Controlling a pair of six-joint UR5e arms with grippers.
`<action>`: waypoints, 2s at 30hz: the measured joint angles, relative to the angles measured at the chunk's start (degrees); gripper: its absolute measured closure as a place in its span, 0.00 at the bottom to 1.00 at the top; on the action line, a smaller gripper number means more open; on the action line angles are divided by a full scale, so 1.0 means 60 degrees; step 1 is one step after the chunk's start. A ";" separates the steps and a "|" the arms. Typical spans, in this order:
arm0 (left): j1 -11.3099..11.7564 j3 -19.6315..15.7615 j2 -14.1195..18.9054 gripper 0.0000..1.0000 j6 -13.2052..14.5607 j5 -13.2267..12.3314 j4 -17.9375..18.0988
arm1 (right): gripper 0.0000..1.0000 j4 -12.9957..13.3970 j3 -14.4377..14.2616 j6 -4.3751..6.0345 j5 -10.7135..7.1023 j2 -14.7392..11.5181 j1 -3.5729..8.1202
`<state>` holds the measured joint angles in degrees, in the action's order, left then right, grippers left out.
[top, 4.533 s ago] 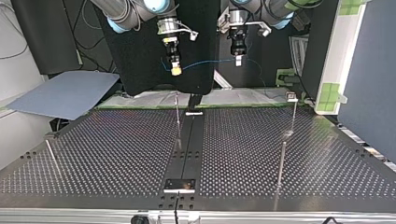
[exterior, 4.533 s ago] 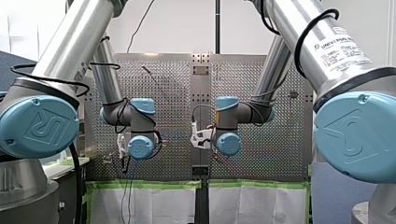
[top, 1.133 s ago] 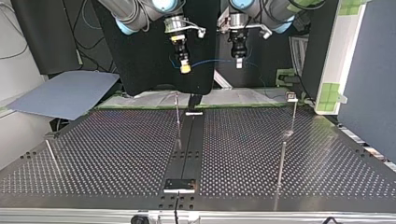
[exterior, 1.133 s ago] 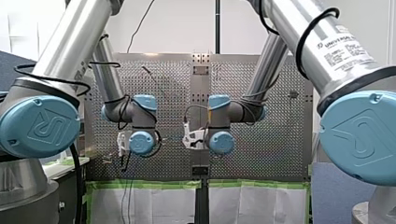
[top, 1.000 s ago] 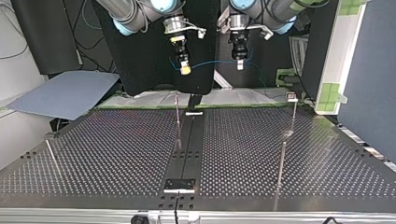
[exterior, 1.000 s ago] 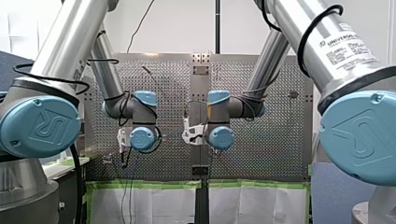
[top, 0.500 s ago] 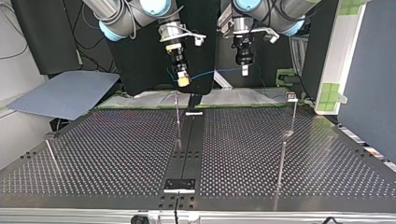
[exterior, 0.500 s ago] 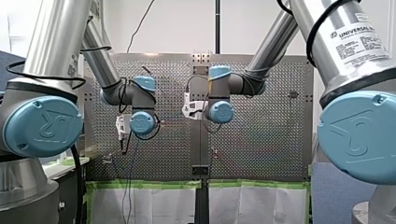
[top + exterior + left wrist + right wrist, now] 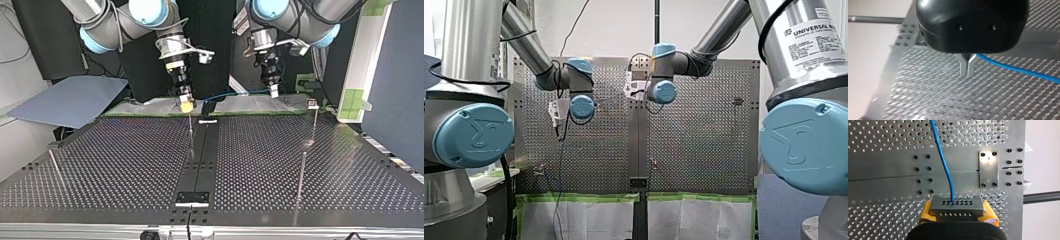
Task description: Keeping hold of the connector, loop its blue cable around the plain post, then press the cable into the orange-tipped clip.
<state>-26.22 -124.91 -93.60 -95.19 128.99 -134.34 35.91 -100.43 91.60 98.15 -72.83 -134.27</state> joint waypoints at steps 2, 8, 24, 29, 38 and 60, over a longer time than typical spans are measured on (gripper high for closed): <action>0.0062 0.0159 0.0159 1.00 0.0001 0.0139 -0.0161 | 1.00 -0.0184 0.0079 0.0000 -0.0167 -0.0009 0.0079; 0.0286 0.0647 0.0678 1.00 -0.0002 0.0421 -0.0681 | 1.00 -0.0710 0.0256 0.0012 -0.0685 -0.0012 0.0253; 0.0887 0.1979 0.1148 1.00 0.0100 0.0324 -0.2073 | 1.00 -0.1530 0.1351 -0.0180 -0.1493 -0.0010 0.0403; 0.1260 0.2412 0.1148 1.00 0.0119 0.0098 -0.2552 | 1.00 -0.1749 0.1691 -0.0191 -0.1539 -0.0004 0.0410; 0.1997 0.3129 0.1272 1.00 0.0130 -0.0606 -0.3299 | 1.00 -0.1953 0.2145 -0.0118 -0.1723 0.0010 0.0493; 0.3893 0.5201 0.0575 1.00 0.0001 -0.1970 -0.4535 | 1.00 -0.2213 0.3264 0.0110 -0.2125 0.0333 0.0731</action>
<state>-2.86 -93.70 -90.15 -95.19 117.17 -161.54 22.63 -80.85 92.26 85.40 -70.83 -129.88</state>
